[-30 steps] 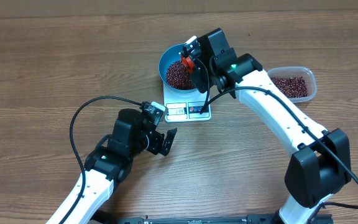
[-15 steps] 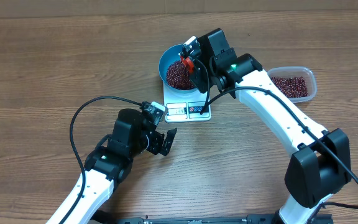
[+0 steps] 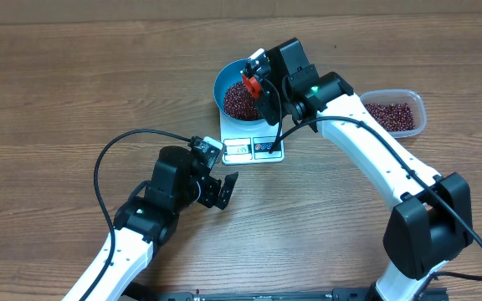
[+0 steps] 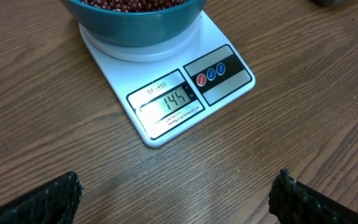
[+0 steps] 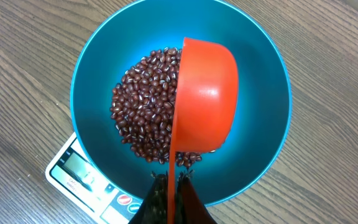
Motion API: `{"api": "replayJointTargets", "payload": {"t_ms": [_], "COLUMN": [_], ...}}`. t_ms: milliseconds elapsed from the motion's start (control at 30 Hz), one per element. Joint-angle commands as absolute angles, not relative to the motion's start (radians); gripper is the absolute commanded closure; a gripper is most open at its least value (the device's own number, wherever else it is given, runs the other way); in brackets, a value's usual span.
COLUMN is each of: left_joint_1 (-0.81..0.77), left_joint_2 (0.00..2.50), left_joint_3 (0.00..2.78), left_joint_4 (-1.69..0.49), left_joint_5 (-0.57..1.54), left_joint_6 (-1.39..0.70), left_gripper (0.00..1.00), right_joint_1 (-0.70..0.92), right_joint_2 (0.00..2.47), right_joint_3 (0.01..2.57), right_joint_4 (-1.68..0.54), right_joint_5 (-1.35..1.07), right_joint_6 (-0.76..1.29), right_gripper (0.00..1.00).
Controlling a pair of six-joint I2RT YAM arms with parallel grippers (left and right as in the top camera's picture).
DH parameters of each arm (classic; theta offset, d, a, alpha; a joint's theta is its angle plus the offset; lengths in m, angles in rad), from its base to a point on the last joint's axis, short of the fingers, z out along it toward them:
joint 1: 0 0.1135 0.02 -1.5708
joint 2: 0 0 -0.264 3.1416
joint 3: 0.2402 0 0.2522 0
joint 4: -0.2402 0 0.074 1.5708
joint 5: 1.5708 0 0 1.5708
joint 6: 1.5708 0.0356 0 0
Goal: Scoop item into bowl and weigh 150g on scale
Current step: 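Hold the red scoop tipped over the teal bowl, trickling beans in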
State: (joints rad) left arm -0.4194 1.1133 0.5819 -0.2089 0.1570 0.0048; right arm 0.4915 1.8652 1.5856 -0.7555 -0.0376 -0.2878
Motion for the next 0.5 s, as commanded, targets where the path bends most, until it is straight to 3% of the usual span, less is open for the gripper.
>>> {"api": "replayJointTargets", "payload": {"t_ms": [0, 467], "left_joint_1": [-0.425, -0.425], "left_joint_2": [1.118, 1.118], "left_joint_3": [0.586, 0.586], "left_joint_4": [-0.205, -0.205], "left_joint_5": [0.168, 0.168], "left_joint_6": [-0.004, -0.003], "left_gripper": [0.0, 0.01], "right_joint_1": [0.493, 0.493], "right_joint_2": [1.825, 1.825], "right_joint_3": [1.618, 1.618], "right_joint_4": [-0.755, -0.754], "right_joint_5": [-0.046, -0.019], "right_joint_6": [-0.277, -0.282], "right_gripper": [0.96, 0.96]}}
